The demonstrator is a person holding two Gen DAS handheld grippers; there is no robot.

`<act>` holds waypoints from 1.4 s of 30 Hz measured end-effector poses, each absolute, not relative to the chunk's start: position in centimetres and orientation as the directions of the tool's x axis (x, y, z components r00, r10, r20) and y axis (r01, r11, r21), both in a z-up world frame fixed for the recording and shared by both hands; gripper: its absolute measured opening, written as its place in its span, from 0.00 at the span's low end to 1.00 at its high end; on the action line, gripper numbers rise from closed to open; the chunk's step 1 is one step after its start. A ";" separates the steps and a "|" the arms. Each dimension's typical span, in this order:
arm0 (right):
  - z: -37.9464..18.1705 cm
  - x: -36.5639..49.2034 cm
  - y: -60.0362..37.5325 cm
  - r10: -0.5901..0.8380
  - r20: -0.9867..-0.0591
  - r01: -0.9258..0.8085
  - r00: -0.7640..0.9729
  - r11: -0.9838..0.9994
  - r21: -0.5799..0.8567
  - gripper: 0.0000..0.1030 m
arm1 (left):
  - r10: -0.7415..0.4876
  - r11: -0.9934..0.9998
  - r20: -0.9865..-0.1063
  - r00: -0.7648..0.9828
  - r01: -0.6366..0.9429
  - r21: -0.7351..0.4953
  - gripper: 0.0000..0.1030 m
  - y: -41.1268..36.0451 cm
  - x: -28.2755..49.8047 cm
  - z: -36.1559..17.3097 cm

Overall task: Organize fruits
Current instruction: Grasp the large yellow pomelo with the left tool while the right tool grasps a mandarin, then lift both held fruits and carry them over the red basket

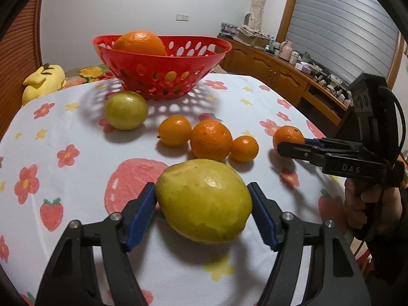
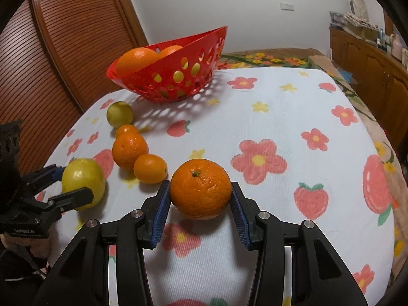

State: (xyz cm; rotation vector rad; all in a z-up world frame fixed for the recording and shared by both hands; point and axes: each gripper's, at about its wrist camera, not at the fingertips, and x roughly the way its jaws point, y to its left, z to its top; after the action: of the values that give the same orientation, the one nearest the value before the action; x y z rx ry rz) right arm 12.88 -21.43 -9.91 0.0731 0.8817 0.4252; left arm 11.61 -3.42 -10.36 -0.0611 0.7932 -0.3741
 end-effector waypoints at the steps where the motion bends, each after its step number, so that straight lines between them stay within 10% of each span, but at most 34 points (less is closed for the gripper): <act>1: -9.9 12.9 -21.4 0.388 -0.733 -0.331 0.558 0.915 0.232 0.45 | -0.350 0.933 -0.683 0.641 0.306 -0.190 0.69 -3.5 11.6 -10.4; 42: -2.6 16.4 -17.7 0.386 -0.681 -0.459 0.623 0.885 0.083 0.45 | -0.315 0.949 -0.568 0.761 0.265 -0.171 0.67 0.1 13.9 -3.7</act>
State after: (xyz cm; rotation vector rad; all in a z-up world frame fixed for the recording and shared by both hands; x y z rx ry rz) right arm 16.36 -17.70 -2.60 -0.1026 0.7564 0.4863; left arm 13.89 0.13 -3.73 -0.0827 0.6322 -0.3155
